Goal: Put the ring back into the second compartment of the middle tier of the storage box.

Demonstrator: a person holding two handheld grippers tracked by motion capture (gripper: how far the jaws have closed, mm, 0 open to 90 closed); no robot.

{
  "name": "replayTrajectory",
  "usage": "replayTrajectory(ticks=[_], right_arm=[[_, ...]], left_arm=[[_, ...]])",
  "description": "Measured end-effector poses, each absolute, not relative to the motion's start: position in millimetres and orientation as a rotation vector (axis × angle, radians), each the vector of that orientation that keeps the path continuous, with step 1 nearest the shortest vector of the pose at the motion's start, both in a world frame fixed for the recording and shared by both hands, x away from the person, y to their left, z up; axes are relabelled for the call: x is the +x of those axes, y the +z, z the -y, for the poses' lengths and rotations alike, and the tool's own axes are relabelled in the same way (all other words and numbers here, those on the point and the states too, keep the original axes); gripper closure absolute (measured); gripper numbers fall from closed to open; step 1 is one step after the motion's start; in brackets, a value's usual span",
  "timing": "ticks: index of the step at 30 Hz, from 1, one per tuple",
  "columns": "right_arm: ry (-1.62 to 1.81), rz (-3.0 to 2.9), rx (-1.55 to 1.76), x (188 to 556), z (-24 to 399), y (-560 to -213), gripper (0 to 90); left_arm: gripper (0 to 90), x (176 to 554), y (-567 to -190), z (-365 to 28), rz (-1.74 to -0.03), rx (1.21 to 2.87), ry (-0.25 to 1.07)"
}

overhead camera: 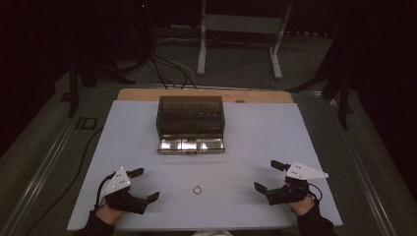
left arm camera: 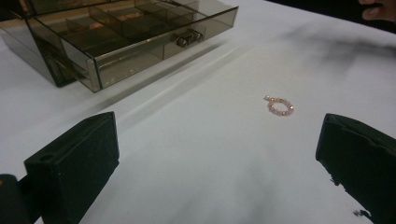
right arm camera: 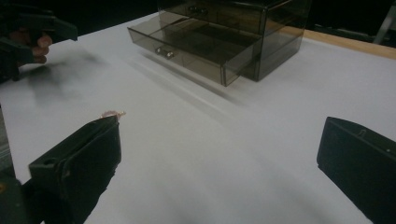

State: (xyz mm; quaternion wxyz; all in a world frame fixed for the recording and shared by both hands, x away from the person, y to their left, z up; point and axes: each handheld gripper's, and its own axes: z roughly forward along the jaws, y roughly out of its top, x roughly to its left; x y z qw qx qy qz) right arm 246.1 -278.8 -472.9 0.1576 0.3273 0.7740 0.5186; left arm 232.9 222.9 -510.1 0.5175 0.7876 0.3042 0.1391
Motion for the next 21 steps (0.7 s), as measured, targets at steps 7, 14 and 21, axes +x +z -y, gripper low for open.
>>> replayTrajectory(ticks=[7, 14, 21], right_arm=[[1.484, -2.211, 0.914, 251.8, 274.7, -463.4, 0.0], [1.482, -2.217, 0.892, 257.2, 267.5, -457.2, 0.0], [1.482, -2.230, 0.891, 260.4, 260.1, -457.8, 0.0]], left_arm=[[0.8, 233.4, -510.1, -222.6, -0.731, 1.893, 0.339], [0.8, 233.0, -509.5, -222.3, -0.730, 1.893, 0.344], [0.8, 233.2, -509.3, -222.8, -0.727, 1.888, 0.342]])
